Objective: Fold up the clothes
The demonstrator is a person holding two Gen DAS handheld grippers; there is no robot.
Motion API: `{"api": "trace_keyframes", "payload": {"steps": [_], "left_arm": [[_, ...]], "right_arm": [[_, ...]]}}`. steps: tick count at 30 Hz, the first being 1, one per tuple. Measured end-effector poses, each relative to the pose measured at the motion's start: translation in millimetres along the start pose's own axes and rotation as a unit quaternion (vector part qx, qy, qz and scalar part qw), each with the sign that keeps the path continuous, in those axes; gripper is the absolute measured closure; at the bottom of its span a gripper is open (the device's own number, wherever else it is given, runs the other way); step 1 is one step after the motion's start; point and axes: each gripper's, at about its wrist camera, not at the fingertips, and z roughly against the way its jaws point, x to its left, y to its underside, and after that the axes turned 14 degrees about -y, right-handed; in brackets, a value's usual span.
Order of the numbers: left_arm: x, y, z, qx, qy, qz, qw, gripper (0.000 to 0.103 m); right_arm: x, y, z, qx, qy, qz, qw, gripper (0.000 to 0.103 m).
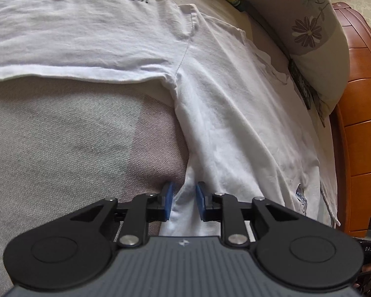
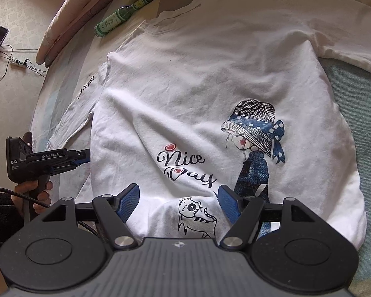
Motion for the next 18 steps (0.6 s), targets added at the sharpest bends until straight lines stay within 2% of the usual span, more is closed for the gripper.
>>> {"api": "trace_keyframes", "payload": {"steps": [2,6,8,13,17,18], "left_arm": [[-4,-2,-1,0.002,-0.004,-0.015,0.9999,0.081],[-20,2,2,-0.004,-0.036,-0.053,0.9979,0.091],[-26,5,6,-0.007,-0.062,-0.052,0.9967,0.102],[-9,26,51,-0.063,-0.101,0.042,0.9920,0.103],[9,37,59,-0.046,-0.149,0.061,0.9858,0.102],[3,32,59,-0.053,-0.144,0.049,0.9869,0.102]], "right_arm": [[3,0,-3,0.002,-0.001,0.003,1.000,0.028],[7,-2,-8,0.004,-0.003,0.009,1.000,0.028],[9,-3,-9,0.005,-0.001,0.011,1.000,0.028],[10,-4,-7,0.006,0.005,0.015,1.000,0.028],[9,-5,-4,0.005,0.011,0.017,1.000,0.028],[9,-6,-2,0.003,0.016,0.021,1.000,0.028]]}}
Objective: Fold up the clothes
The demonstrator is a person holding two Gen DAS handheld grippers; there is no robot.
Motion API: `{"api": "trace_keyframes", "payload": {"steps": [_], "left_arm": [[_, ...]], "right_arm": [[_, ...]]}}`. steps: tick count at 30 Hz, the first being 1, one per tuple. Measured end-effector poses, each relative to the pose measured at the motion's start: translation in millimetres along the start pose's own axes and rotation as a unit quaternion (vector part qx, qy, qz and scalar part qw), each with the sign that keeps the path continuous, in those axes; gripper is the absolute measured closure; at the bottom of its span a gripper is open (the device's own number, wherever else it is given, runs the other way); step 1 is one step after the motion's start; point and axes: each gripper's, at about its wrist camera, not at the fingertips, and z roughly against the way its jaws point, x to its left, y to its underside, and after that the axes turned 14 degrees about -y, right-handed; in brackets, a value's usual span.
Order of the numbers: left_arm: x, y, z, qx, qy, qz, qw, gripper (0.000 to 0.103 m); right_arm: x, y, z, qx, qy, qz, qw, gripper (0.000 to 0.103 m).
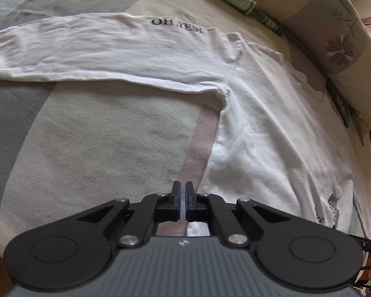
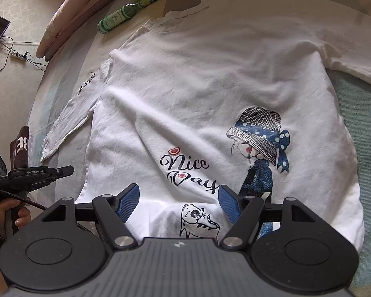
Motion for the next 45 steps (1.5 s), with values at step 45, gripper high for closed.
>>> {"api": "trace_keyframes", "payload": {"steps": [45], "left_arm": [[-125,22,-12,-0.063,0.003,-0.415,0.9076,0.071]], "right_arm": [[-7,-83,-61,-0.053,0.251,0.168,0.952,0.000]]}}
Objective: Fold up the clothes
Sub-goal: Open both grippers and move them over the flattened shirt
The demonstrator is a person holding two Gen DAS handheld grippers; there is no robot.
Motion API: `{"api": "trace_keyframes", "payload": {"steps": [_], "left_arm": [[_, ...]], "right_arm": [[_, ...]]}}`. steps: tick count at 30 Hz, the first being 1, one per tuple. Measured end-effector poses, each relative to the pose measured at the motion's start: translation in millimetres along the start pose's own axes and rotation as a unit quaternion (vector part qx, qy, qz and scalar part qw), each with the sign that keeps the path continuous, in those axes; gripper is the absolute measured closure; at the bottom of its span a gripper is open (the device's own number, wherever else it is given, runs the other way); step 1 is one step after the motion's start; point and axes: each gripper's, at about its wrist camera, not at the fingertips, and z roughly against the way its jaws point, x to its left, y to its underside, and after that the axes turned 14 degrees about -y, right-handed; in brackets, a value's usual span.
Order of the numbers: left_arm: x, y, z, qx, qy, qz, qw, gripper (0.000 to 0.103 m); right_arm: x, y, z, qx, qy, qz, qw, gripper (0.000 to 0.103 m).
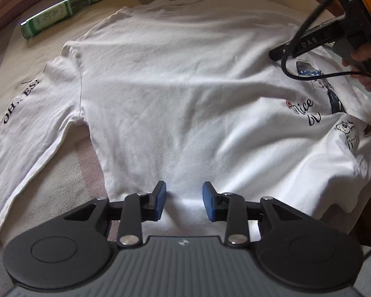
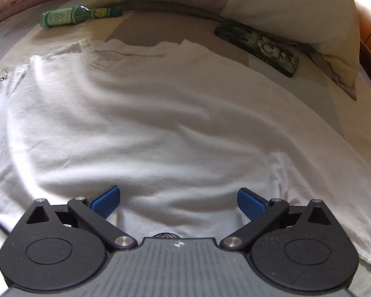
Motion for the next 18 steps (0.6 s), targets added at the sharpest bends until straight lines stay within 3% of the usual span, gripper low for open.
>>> {"api": "trace_keyframes", "payload": {"steps": [4,8,10,11,14,16,18], "left_arm": [[-9,-20,0,-0.042,0.024,-0.008,0.9988,0.070],[-21,11,-7,0.014,0.035,0.002,0.9993,0.069],[-20,31,1,0.040,0.033,0.002,0.9987,0.060],[-20,40,4,0.053,0.032,0.003,0.9981,0.056],[-12,56,13,0.094,0.033,0.006,0.9950,0.056],[-6,47,17,0.078,0.030,0.001,0.9965,0.058],[-2,28,20,0.034,0.021,-0.009,0.9992,0.058]], "right_arm": [[23,31,34,-0.004,-0.089,0.020,0.996,0.000],[50,72,28,0.056,-0.219,-0.016,0.974,0.000],[61,91,19,0.081,-0.241,-0.056,0.965,0.000],[67,95,22,0.074,-0.239,-0.056,0.967,0.000],[71,95,24,0.112,-0.279,-0.087,0.950,0.000],[64,84,26,0.120,-0.282,-0.091,0.948,0.000],[51,65,38,0.078,-0.254,-0.077,0.961,0.000]]}}
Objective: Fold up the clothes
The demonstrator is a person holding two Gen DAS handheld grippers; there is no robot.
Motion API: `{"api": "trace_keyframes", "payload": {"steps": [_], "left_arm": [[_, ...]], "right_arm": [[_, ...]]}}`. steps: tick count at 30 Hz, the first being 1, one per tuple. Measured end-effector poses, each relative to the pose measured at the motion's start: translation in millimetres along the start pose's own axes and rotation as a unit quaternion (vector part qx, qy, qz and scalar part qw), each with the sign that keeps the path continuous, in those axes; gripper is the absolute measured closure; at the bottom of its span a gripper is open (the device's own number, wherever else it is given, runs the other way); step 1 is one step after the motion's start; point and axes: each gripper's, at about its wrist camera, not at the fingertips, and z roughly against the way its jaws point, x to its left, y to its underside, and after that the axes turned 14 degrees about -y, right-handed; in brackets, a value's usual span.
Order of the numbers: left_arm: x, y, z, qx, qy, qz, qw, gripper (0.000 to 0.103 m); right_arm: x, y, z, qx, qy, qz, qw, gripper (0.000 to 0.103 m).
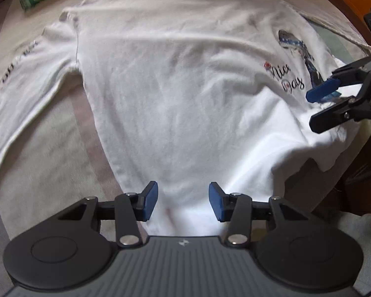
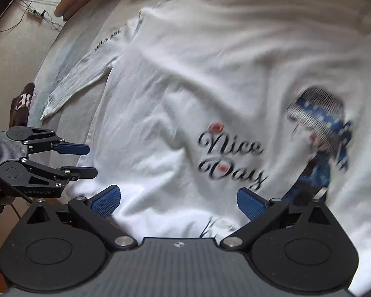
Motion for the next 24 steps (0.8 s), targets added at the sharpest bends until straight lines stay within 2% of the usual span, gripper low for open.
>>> {"api": "trace_keyframes", "payload": {"steps": [4,7,10,12,13,15,17,19,21,24], "left_arm": [[-9,-57,-15,-0.096,0.014,-0.014,0.9951,0.058],[-33,-86,-37,-0.136,0.034,-0.043,0.9891,0.057],[-44,-72,-48,-0.133,0.019,-0.063,0.9890,0.056],[-29,-46,-43,-0.117,0.020,-0.030,0.9925,0.049],[-22,-31,-38,-0.106,0.020,-0.013,0.9940,0.049],[-18,-10,-28,-0.080,0.010,-0.030,0.9963,0.039],[-19,-4,-23,-0.049,0.001,-0.058,0.9971,0.038],[-14,-11,-21,-0.031,0.005,-0.055,0.9980,0.039],[-7,-25,-17,-0.060,-0.011,-0.036,0.9975,0.040],[-6,-55,-21,-0.100,-0.024,-0.007,0.9947,0.040]], "right_arm": [[-16,-36,18,-0.056,0.099,0.069,0.991,0.000],[-43,-54,17,-0.070,0.157,0.104,0.980,0.000],[-58,-33,11,-0.046,0.188,0.124,0.973,0.000],[-60,-13,9,-0.029,0.207,0.138,0.968,0.000],[-58,-1,10,-0.020,0.217,0.146,0.965,0.000],[-56,24,18,-0.021,0.219,0.134,0.966,0.000],[-53,35,23,-0.023,0.217,0.125,0.968,0.000],[-50,34,22,-0.016,0.222,0.118,0.968,0.000],[-46,22,22,-0.014,0.229,0.108,0.967,0.000],[-38,9,23,-0.050,0.231,0.148,0.960,0.000]]}}
